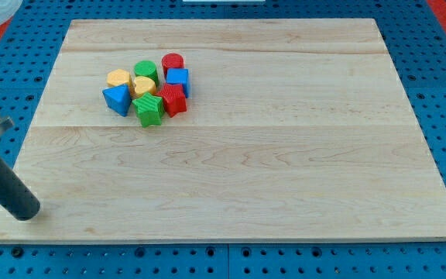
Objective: Nudge red circle left a bit
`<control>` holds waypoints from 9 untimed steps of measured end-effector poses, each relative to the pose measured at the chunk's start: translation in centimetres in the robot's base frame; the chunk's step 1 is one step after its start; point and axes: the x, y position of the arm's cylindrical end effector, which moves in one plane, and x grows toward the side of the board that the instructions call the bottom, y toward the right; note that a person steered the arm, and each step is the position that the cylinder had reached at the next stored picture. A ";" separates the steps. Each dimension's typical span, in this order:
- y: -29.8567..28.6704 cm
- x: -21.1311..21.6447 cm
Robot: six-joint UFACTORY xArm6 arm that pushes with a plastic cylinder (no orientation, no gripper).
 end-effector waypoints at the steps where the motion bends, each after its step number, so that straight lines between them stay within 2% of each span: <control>1: 1.7 -0.3; 3: 15.0 -3.7; 4: 17.9 -6.8; 7: 18.1 -7.0; 8: 22.5 -10.3; 9: 26.2 -15.4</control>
